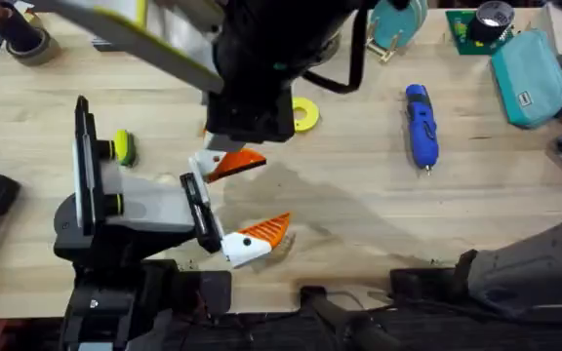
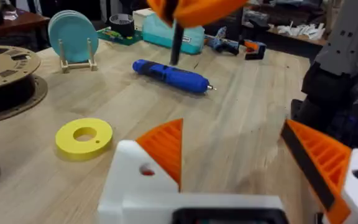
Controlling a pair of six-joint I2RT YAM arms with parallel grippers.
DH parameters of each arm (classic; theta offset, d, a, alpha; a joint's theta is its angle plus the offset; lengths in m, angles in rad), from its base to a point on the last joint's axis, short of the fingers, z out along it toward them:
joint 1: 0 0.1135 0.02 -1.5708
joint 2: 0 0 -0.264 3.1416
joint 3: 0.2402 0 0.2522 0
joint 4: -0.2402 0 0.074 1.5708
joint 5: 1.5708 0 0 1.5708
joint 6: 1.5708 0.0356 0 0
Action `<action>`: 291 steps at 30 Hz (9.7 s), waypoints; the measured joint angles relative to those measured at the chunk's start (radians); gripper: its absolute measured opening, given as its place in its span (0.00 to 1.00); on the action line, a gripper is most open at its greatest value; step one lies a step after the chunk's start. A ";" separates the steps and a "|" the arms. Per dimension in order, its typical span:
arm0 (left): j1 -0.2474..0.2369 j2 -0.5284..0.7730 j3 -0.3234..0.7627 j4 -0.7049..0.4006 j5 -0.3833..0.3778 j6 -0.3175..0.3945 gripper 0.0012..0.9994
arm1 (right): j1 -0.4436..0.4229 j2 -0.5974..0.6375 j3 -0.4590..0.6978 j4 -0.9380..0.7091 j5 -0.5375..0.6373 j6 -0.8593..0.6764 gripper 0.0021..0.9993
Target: Pick up the gripper from the table and insert it into the empty holder that is missing its gripper. Then pick up a screw, insert it into the mounting hole, and use the screwdriver to tighten it. Finally, clean up the table by picking up the vegetable and placing it into the bucket.
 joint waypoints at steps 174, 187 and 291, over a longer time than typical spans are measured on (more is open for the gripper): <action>0.000 0.000 0.000 -0.001 0.002 -0.004 0.99 | -0.013 0.067 -0.151 0.142 -0.090 -0.048 0.00; 0.000 0.000 0.000 -0.001 0.003 -0.007 0.99 | -0.009 0.067 -0.171 0.169 -0.098 -0.044 0.00; -0.001 0.001 0.000 -0.002 0.007 -0.015 0.99 | -0.215 -0.132 -0.241 0.115 -0.105 -0.074 1.00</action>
